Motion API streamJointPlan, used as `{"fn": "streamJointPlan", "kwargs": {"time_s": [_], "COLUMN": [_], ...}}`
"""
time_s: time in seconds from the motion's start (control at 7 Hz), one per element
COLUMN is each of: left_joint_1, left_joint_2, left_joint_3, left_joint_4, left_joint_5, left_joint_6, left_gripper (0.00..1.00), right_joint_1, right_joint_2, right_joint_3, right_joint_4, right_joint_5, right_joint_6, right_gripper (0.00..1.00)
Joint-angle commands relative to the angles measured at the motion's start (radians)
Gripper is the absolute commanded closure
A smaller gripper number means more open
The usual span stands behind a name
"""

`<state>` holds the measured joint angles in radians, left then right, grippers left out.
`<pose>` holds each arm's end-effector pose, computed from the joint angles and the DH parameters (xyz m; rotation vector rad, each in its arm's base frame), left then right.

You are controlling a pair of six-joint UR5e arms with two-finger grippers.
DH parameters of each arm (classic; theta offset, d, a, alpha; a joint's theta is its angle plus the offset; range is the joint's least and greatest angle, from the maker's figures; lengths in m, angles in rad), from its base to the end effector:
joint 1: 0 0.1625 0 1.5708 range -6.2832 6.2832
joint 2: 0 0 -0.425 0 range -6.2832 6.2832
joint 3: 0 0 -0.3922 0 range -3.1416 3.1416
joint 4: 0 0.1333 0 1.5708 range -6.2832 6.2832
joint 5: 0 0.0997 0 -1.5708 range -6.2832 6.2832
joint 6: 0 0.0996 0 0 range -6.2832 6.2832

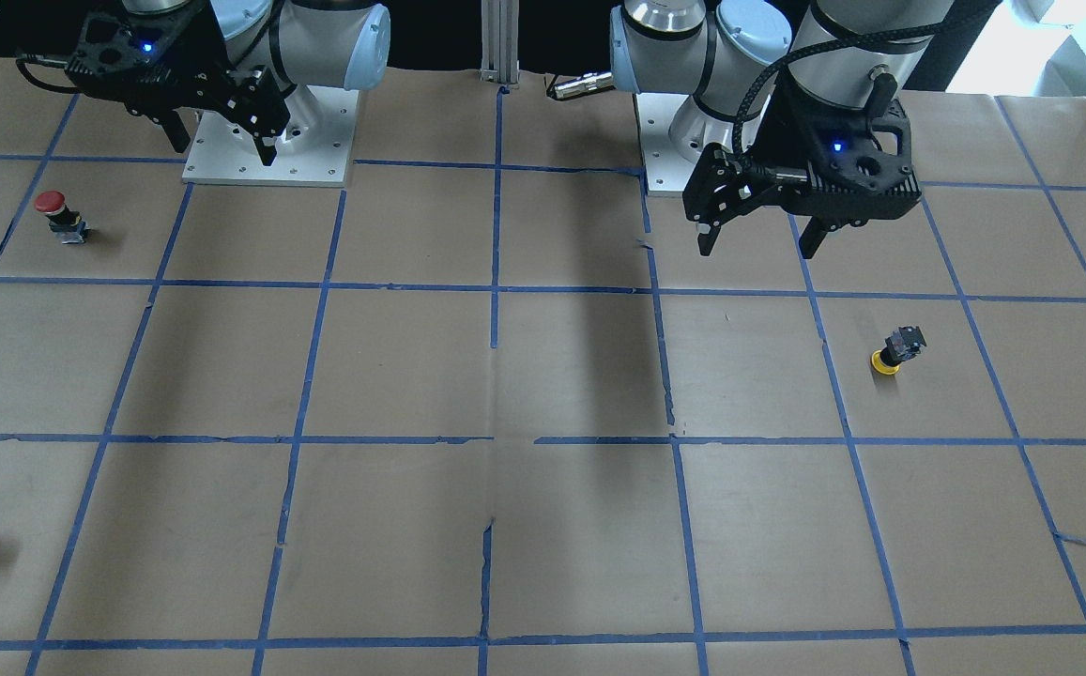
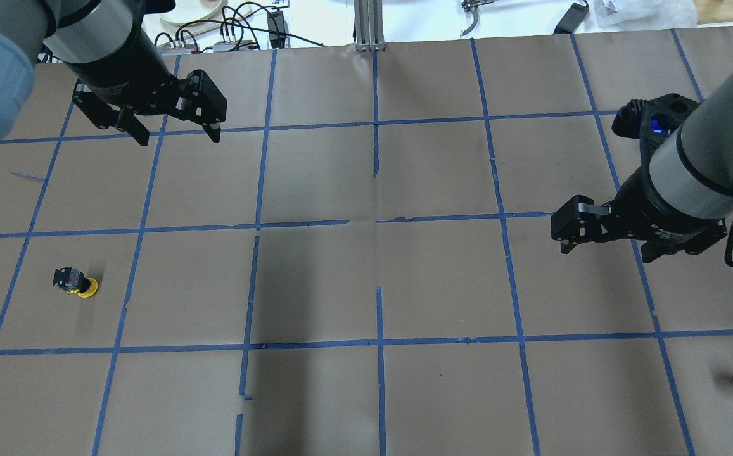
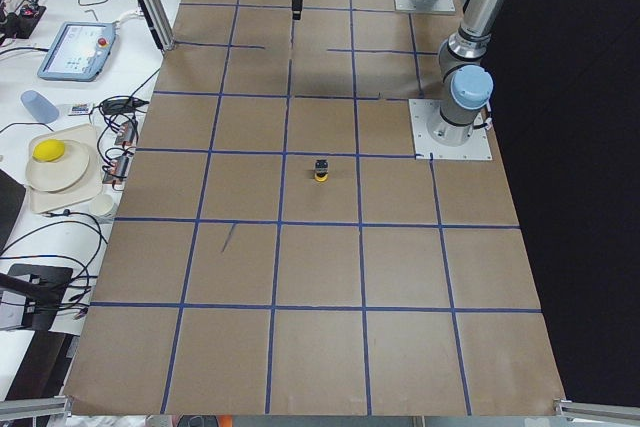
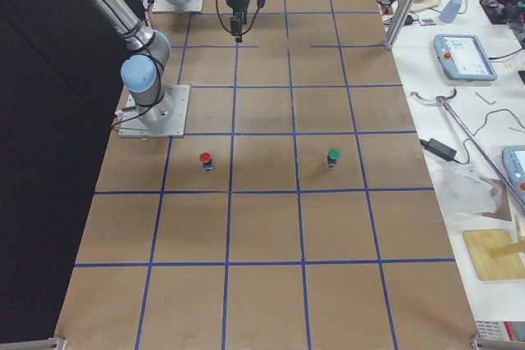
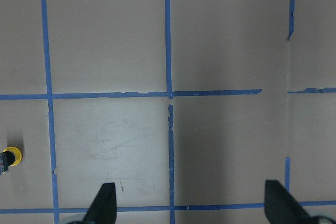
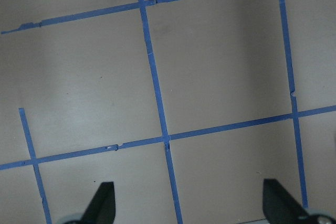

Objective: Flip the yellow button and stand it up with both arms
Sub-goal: 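Move the left gripper down over the yellow button lying on its side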

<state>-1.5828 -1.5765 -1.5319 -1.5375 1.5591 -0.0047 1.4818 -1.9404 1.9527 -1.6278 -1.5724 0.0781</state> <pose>-0.1405 -0.4989 0.5078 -0.0120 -3.1276 0.1039 0.1022 -0.3532 0.4589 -0.2620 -3.1280 0.0702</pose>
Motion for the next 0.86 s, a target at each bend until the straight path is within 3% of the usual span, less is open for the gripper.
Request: {"fn": "streamJointPlan", "kwargs": {"time_s": [0.0,0.43,0.71], "left_joint_1": [0.023,0.247,0.367], "left_joint_2": [0.004,0.0,-0.025], "left_joint_3": [-0.005,-0.137,-0.247], "left_joint_4": [-0.015,0.007,0.129], "left_joint_5": [0.007,0.016,0.015], "left_joint_6": [0.0,0.156,0.306], "left_gripper": [0.0,0.0,0.0], "right_joint_1": [0.0,0.0,0.0], "right_joint_2": [0.0,0.0,0.0], "right_joint_3": [0.0,-0.002,-0.002], "right_joint_4": [-0.001,-0.006,-0.003], "right_joint_5": [0.0,0.002,0.0], "right_joint_6": [0.0,0.002,-0.003], "right_gripper": [0.0,0.0,0.0]}}
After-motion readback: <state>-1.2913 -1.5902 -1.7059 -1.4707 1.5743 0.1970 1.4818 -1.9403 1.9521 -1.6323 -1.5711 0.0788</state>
